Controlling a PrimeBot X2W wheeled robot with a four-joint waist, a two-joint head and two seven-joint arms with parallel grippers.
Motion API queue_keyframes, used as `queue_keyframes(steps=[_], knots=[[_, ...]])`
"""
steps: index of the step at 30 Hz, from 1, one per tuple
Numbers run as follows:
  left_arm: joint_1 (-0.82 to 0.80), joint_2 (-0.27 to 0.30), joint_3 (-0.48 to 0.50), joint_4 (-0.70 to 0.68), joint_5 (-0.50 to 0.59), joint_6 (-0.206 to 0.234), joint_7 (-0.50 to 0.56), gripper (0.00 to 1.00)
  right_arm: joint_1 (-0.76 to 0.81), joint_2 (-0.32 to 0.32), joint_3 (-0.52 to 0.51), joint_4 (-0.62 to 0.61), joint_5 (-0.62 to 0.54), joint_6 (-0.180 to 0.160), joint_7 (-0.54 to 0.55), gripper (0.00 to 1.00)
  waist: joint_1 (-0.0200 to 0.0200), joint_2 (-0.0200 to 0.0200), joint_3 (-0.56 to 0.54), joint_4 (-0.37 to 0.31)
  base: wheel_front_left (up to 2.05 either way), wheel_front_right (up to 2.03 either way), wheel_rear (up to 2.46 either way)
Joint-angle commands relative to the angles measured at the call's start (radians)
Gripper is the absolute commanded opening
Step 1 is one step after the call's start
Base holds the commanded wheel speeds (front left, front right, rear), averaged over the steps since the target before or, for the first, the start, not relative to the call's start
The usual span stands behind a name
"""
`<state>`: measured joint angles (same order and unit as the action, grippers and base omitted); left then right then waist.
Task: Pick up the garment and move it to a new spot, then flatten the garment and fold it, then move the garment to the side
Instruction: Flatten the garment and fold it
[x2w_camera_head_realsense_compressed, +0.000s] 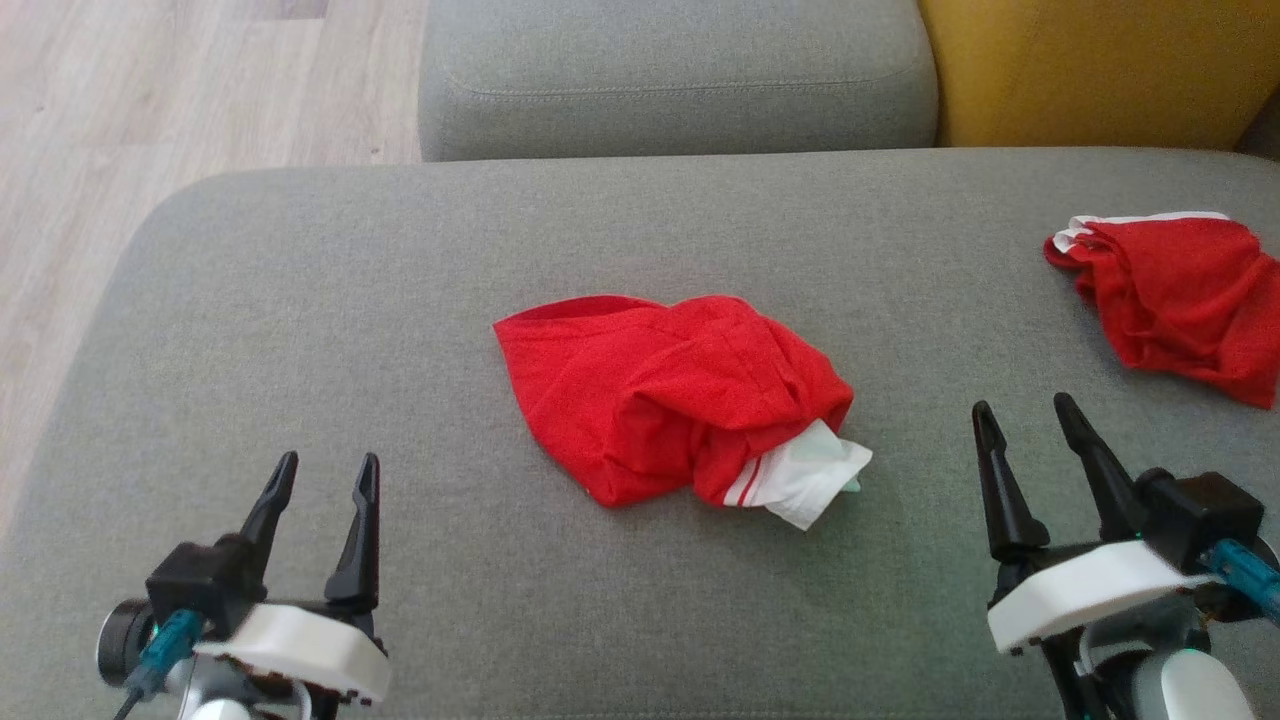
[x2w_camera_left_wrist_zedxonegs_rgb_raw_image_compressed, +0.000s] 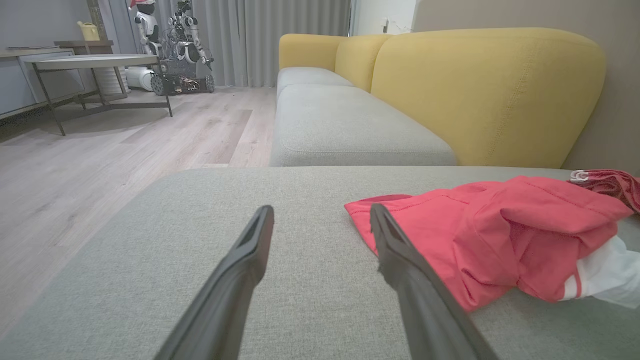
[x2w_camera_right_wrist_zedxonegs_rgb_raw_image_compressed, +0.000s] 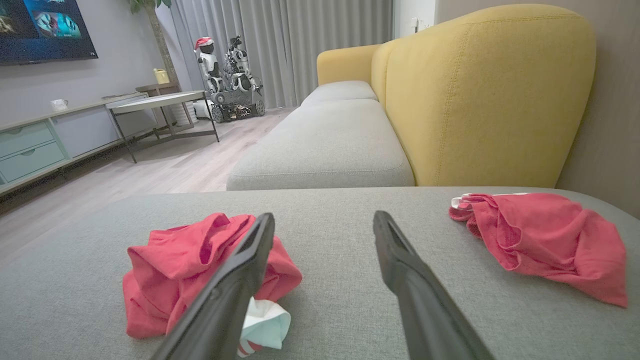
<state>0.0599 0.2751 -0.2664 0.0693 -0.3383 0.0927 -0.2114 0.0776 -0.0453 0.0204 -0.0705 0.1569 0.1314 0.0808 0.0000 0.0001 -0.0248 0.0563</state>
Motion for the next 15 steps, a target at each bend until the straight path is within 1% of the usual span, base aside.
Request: queue_keyframes(steps=[1,6,9,12,15], knots=[[-0.049,0.023,0.037,-0.036,-0.004,0.007,0.0,1.0,-0.014,-0.005,0.022,-0.042,0.002,-0.001,0.004,1.0,0.0,-0.0001,0.002,0.0,0.0,0.0,0.0],[-0.054,0.025,0.032,-0.036,-0.004,0.008,0.0,1.0,-0.017,-0.005,0.026,-0.041,0.006,-0.001,0.005,1.0,0.0,-0.0001,0.007,-0.003,0.0,0.0,0.0],[-0.071,0.026,0.012,-0.04,0.006,0.0,0.008,1.0,-0.02,-0.005,0.028,-0.043,0.008,-0.001,0.005,1.0,0.0,-0.0001,0.015,-0.008,0.0,0.0,0.0],[-0.117,0.017,-0.035,-0.046,0.02,-0.031,0.024,1.0,-0.027,-0.005,0.03,-0.049,0.008,-0.001,0.007,1.0,0.0,-0.0001,0.037,-0.014,0.0,0.0,0.0],[-0.184,-0.01,-0.1,-0.049,0.03,-0.077,0.05,1.0,-0.041,-0.005,0.034,-0.055,0.008,-0.001,0.005,1.0,0.0,-0.0001,0.067,-0.025,0.0,0.0,0.0]])
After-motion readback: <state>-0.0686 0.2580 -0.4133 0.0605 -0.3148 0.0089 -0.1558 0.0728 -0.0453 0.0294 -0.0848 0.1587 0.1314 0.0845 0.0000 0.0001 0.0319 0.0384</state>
